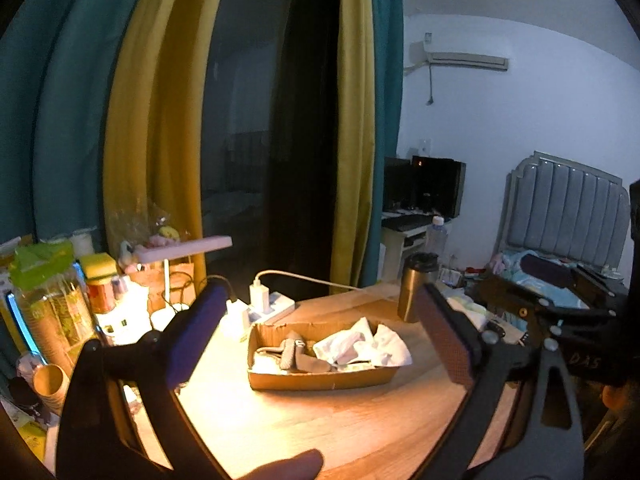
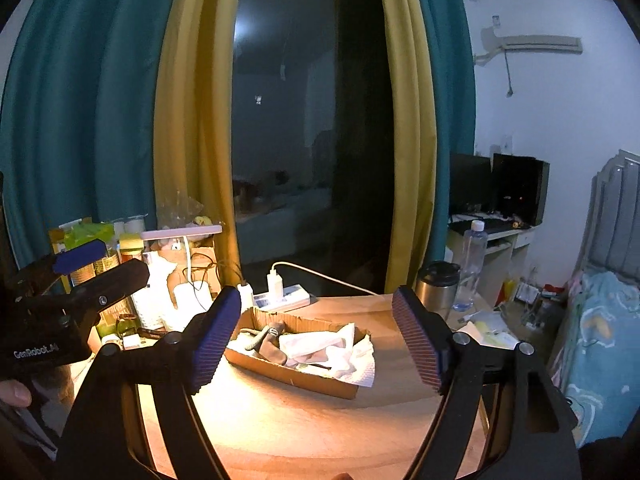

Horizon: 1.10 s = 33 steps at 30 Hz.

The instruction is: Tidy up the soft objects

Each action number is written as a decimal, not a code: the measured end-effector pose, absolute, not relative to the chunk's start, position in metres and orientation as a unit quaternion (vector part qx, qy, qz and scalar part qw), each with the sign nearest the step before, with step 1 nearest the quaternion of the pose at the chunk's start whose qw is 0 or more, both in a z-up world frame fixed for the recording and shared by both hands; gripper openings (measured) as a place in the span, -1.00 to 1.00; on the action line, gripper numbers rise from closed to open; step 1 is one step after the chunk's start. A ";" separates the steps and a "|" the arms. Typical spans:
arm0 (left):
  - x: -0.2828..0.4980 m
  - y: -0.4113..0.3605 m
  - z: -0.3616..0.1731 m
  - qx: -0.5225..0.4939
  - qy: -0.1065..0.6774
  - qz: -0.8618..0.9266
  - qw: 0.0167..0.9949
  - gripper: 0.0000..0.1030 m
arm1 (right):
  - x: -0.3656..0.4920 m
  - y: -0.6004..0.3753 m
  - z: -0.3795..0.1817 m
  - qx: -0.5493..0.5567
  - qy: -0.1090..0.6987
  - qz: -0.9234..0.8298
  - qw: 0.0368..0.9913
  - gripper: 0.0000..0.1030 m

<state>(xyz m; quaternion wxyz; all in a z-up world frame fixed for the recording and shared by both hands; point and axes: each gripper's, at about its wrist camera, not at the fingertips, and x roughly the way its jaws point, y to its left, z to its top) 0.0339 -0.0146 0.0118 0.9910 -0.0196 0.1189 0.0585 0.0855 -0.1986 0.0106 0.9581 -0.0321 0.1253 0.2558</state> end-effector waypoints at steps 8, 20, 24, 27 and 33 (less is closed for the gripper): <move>0.013 -0.017 0.024 -0.019 0.100 0.060 0.993 0.87 | 0.061 -0.205 0.023 -0.041 0.109 0.246 0.962 0.58; 0.006 -0.021 0.027 -0.015 0.094 0.061 0.994 0.87 | 0.051 -0.204 0.027 -0.045 0.097 0.245 0.964 0.58; 0.006 -0.024 0.028 -0.012 0.094 0.060 0.994 0.87 | 0.050 -0.204 0.026 -0.044 0.098 0.244 0.964 0.58; 0.006 -0.025 0.028 -0.012 0.094 0.059 0.994 0.87 | 0.051 -0.204 0.026 -0.044 0.098 0.244 0.964 0.58; 0.007 -0.027 0.028 -0.008 0.097 0.058 0.994 0.87 | 0.055 -0.205 0.026 -0.039 0.101 0.244 0.964 0.58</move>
